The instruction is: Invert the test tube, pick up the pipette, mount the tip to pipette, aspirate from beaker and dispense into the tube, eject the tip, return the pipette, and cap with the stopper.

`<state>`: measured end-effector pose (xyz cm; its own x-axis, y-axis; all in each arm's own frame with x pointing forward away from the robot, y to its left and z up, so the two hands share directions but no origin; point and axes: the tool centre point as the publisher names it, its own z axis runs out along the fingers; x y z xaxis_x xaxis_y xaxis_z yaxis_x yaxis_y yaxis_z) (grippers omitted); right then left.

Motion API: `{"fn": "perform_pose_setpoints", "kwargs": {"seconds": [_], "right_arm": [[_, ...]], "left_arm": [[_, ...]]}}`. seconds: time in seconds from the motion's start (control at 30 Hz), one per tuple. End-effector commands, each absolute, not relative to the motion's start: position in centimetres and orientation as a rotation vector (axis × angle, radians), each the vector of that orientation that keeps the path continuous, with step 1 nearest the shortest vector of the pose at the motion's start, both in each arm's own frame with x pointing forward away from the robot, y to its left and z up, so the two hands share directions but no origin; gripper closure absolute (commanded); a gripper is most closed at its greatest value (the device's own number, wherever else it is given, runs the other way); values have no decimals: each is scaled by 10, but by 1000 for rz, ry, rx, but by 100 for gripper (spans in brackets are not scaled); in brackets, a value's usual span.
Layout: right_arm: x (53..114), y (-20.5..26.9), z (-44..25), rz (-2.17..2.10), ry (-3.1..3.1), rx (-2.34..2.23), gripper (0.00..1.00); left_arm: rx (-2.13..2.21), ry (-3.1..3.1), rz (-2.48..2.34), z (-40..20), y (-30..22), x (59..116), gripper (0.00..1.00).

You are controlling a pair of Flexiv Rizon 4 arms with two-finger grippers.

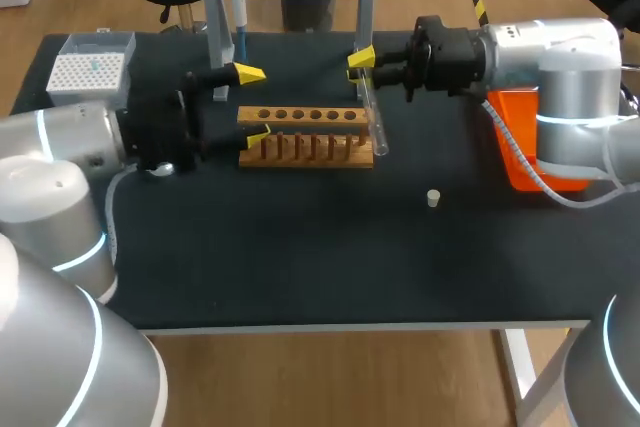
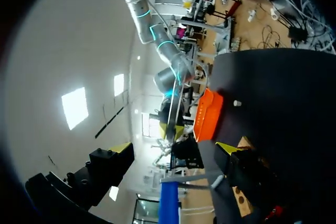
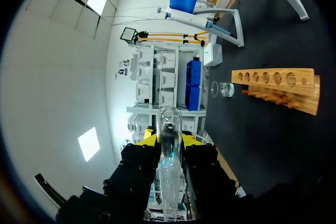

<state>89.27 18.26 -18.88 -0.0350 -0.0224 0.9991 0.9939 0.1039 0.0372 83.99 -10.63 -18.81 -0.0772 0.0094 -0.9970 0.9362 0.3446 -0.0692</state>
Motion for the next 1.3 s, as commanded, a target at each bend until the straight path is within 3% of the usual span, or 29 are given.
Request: {"fn": "perform_pose_setpoints", "kwargs": {"seconds": [0.03,1.3], "right_arm": [[893,182,-188,-1166,-1270,-1100,100],[893,182,-188,-1166,-1270,-1100,100]], "left_arm": [[971,1361,-874,-190,-123,842,0],[1180,1235,-1042,-180,-219,811,0]]}}
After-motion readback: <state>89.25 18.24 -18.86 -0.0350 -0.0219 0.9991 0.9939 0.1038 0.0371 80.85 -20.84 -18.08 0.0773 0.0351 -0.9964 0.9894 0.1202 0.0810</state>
